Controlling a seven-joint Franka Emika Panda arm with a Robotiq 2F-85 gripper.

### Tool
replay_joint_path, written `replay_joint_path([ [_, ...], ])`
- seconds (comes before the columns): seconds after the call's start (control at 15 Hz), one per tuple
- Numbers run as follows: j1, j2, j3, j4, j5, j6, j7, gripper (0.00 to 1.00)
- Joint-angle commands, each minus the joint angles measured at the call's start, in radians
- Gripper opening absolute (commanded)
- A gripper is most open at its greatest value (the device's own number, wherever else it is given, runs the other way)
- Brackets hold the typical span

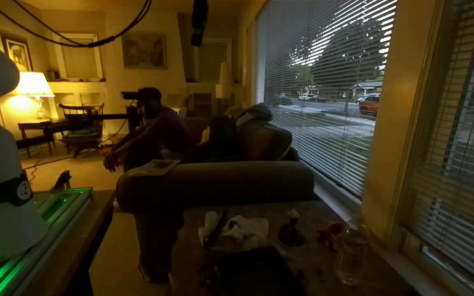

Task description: Put one battery into the black object

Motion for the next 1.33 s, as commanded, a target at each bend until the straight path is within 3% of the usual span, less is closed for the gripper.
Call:
replay_joint_path([
  [0.0,-0.011,0.001,0.009,0.002,0.002,-0.003,-0.002,1.0],
  [0.8,-0.01,0.001,0.009,0.002,0.002,-0.003,-0.002,1.0],
  [0.93,-0.029,0.024,0.027,-0.028,-0.027,0.115,0.072,1.0],
  [1.27,-0.087,0.158,0.027,-0.119,-0.238,0.497,0.197,1.0],
])
